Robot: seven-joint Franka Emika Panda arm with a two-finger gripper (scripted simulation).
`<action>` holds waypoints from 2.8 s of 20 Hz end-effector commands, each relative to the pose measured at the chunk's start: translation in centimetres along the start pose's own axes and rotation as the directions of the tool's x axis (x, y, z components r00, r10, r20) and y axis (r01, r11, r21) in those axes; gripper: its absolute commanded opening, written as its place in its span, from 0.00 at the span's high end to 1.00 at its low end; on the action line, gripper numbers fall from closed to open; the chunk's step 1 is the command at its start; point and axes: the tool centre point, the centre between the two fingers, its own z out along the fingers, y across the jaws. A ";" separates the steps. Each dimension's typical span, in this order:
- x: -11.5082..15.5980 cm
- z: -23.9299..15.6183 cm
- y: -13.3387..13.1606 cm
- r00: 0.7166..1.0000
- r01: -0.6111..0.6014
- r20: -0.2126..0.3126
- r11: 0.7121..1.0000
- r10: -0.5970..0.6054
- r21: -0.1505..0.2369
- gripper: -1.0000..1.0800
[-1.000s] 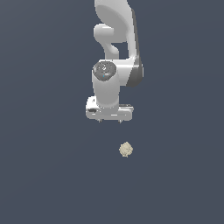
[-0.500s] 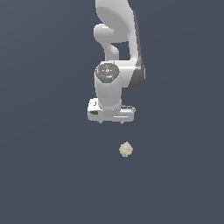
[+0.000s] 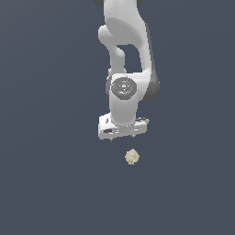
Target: Pick up the object and move it to a goal position.
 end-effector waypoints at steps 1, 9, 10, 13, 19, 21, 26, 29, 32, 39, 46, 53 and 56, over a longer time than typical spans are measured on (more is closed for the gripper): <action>1.5 0.6 -0.8 0.997 0.073 -0.006 0.997 -0.073 -0.007 0.04; 5.1 2.4 -3.0 0.966 0.257 -0.020 0.966 -0.258 -0.025 0.04; 5.4 2.5 -3.1 0.962 0.272 -0.021 0.962 -0.273 -0.027 0.04; 6.1 2.9 -3.6 0.951 0.307 -0.024 0.951 -0.308 -0.030 0.04; 6.6 3.2 -4.0 0.942 0.335 -0.026 0.942 -0.336 -0.033 0.04; 6.5 3.2 -3.9 0.943 0.330 -0.025 0.943 -0.331 -0.032 0.04; 6.5 4.7 -3.9 0.943 0.331 -0.025 0.943 -0.332 -0.033 0.04; 6.5 6.5 -3.9 0.942 0.333 -0.026 0.942 -0.334 -0.033 0.04; 6.6 7.8 -3.9 0.942 0.335 -0.026 0.942 -0.335 -0.033 0.04; 6.7 8.2 -3.8 0.942 0.335 -0.026 0.942 -0.335 -0.033 1.00; 6.7 8.2 -3.8 0.942 0.335 -0.026 0.942 -0.335 -0.033 1.00; 6.6 7.9 -4.0 0.942 0.335 -0.026 0.942 -0.335 -0.033 1.00; 6.3 7.3 -4.3 0.942 0.335 -0.026 0.942 -0.335 -0.033 1.00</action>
